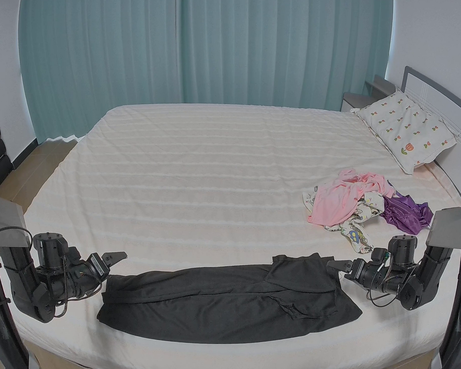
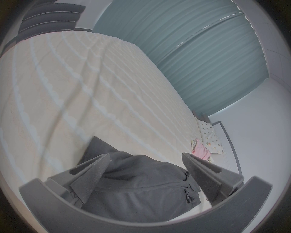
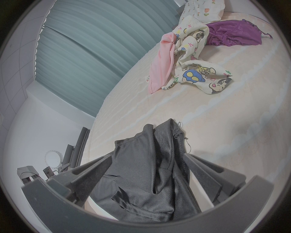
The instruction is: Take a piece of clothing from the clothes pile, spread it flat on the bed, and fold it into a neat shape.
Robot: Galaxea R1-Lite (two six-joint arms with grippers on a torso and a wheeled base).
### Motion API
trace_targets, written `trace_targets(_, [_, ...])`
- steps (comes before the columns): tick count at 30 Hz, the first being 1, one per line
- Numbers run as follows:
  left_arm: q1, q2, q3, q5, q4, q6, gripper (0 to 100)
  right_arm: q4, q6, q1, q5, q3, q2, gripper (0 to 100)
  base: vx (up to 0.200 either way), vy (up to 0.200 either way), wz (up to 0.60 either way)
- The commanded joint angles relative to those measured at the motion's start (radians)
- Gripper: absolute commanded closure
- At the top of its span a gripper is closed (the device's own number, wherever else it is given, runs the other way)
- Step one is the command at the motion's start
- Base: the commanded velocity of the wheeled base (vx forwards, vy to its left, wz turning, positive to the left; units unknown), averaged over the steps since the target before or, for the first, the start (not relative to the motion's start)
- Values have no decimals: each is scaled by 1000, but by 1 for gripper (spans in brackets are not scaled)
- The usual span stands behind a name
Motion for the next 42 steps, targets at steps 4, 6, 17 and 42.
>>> trace_targets(4, [-127, -32, 18, 77, -1, -14, 0, 0, 0, 1, 1, 1, 1, 0, 0, 0, 0])
trace_targets(6, [-170, 3, 32, 107, -1, -11, 0, 0, 0, 1, 1, 1, 0, 0, 0, 0, 0])
trace_targets(17, [-216, 121, 34, 186, -12, 22, 0, 0, 0, 3, 1, 1, 0, 0, 0, 0, 0])
trace_targets(42, [-270, 90, 207, 204, -178, 79, 0, -22, -1, 4, 1, 4, 4, 0, 0, 0, 0])
